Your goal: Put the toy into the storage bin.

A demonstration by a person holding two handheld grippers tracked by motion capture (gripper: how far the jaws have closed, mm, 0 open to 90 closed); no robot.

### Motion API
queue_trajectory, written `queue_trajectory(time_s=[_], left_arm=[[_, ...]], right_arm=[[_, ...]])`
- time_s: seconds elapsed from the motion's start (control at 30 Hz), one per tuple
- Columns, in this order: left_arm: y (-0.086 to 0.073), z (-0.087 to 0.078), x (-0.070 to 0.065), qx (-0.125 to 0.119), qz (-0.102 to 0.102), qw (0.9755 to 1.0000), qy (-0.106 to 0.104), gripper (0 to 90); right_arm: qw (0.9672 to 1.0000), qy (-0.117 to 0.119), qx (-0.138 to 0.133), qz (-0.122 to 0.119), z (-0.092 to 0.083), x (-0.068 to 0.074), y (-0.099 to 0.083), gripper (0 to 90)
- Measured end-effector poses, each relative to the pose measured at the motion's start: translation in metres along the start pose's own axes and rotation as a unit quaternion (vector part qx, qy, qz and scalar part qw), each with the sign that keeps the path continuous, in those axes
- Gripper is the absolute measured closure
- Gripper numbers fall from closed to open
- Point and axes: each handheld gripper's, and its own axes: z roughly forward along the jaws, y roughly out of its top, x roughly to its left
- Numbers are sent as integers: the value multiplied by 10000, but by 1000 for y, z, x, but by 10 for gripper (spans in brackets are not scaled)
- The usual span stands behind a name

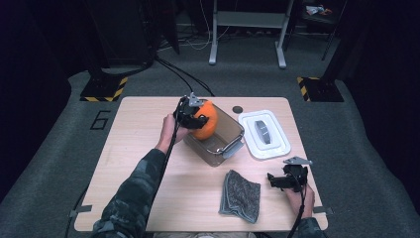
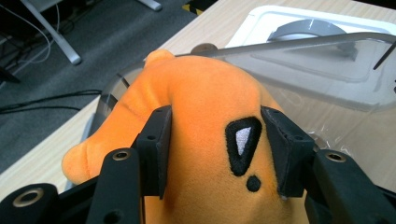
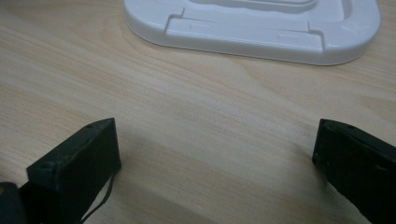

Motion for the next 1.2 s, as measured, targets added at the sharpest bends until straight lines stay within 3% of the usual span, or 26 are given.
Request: queue_trajectory(time_s=[0.6, 0.87, 1.03, 1.2], left_arm=[[-4, 9, 1, 403, -192, 9988, -190, 444], [-6, 15, 2, 632, -292, 9969, -366, 328], [-7, 10, 7, 622, -370, 9970, -256, 265], [-8, -1, 11, 429, -539, 9974, -187, 213]], right_arm=[[10000, 1, 0, -3, 0, 0, 0, 0], [10000, -2, 0, 0, 0, 0, 0, 0], [10000, 2, 1, 0, 0, 0, 0, 0], [10000, 1, 0, 1, 0, 0, 0, 0]])
